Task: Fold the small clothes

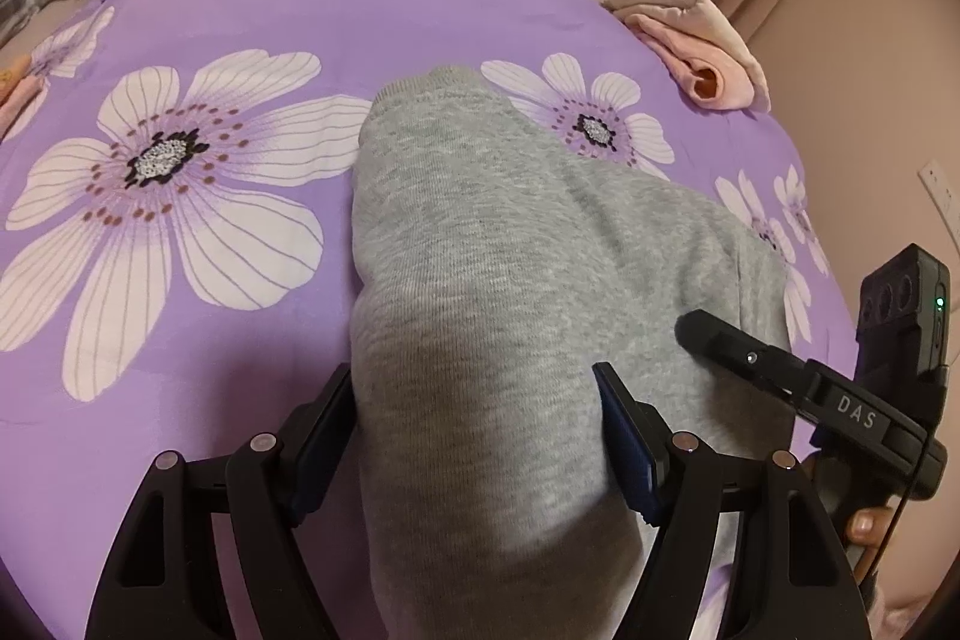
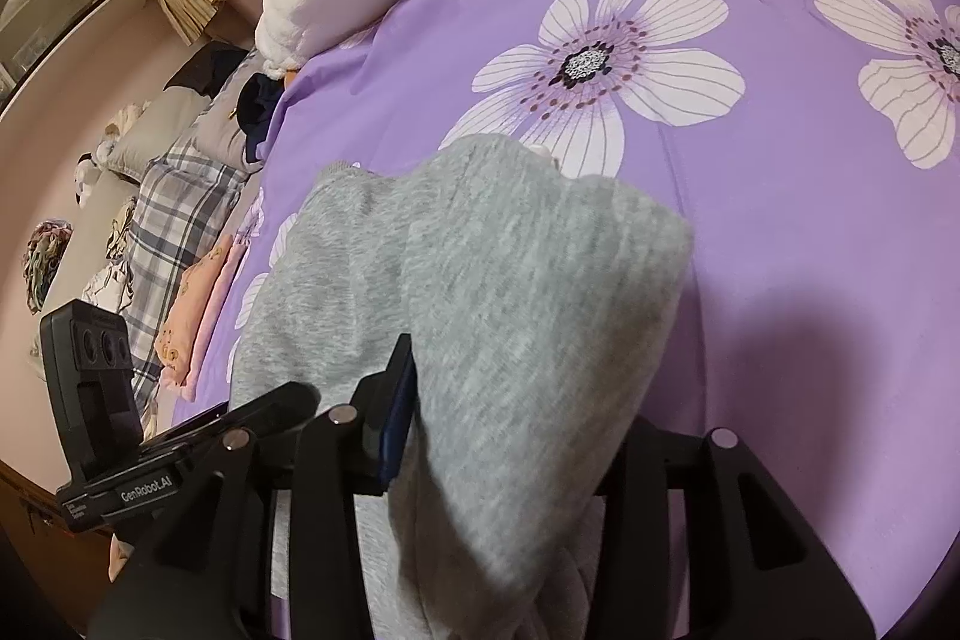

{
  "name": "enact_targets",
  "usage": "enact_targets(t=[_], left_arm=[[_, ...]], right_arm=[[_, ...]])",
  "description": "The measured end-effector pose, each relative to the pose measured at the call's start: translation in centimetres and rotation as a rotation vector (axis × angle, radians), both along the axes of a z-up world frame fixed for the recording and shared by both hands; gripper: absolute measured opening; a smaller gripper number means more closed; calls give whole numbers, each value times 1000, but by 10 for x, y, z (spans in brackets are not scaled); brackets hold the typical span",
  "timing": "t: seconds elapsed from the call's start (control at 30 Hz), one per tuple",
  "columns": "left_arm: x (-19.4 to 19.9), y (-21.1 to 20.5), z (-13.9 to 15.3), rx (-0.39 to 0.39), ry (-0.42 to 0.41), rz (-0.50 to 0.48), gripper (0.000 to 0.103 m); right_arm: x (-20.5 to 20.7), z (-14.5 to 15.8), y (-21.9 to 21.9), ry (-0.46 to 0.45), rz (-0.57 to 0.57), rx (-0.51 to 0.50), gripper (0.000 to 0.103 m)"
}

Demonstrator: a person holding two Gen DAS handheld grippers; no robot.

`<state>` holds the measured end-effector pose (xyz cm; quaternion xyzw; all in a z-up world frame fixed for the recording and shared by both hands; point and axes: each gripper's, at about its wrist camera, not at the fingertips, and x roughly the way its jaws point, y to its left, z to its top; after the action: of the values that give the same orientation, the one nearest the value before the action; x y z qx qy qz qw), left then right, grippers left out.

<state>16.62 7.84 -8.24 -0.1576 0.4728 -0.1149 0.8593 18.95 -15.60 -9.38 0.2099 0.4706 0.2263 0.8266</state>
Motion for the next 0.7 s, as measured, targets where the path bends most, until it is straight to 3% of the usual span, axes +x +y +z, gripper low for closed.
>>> enact_targets(t=[0.7], left_arm=[[-35, 7, 14, 33, -34, 7, 75]], right_arm=[[-14, 3, -25, 14, -75, 4, 50]])
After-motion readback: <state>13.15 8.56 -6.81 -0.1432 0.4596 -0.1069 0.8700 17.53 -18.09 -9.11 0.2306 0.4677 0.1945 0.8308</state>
